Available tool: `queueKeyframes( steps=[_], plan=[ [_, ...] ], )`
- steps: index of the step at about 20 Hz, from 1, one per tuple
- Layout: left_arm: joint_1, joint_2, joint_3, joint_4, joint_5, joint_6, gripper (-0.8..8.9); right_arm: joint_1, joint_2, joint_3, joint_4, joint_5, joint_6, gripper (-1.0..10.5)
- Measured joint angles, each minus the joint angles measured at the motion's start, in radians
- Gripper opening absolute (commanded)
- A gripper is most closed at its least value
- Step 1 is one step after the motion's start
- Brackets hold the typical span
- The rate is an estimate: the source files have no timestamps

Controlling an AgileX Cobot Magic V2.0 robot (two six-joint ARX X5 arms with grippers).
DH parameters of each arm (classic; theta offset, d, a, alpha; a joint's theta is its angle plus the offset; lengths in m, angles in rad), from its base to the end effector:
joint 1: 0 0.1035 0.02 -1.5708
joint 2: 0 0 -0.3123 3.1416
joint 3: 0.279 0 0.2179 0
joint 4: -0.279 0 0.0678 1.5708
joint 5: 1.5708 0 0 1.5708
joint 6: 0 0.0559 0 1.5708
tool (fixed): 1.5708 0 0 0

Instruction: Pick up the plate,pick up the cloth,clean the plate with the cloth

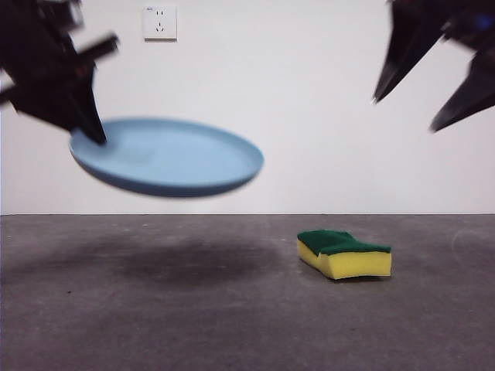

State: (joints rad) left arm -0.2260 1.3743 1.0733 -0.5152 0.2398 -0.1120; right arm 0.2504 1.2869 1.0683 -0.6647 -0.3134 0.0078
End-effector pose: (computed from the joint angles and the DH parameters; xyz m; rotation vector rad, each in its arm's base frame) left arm 0.2509 -0.0713 0.3160 -0.1094 0.8470 -0.3929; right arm 0.2155 0.0729 0.3230 0.0353 0.8961 0.5228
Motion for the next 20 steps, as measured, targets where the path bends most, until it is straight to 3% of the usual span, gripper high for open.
queueKeyframes(
  steps=[6, 13, 16, 20],
  plan=[
    [0.000, -0.217, 0.000, -0.126, -0.003, 0.003, -0.08, 0.101, 0.334, 0.127, 0.000, 0.110, -0.043, 4.4],
    [0.000, -0.258, 0.000, -0.196, -0.005, 0.019, -0.08, 0.179, 0.558, 0.150, 0.052, 0.170, -0.055, 4.2],
    [0.000, -0.258, 0.000, -0.198, -0.024, 0.027, -0.08, 0.182, 0.579, 0.155, 0.058, 0.194, -0.058, 2.1],
    [0.000, -0.258, 0.000, -0.203, -0.058, 0.034, -0.08, 0.181, 0.579, 0.157, 0.053, 0.208, -0.058, 0.2]
  ],
)
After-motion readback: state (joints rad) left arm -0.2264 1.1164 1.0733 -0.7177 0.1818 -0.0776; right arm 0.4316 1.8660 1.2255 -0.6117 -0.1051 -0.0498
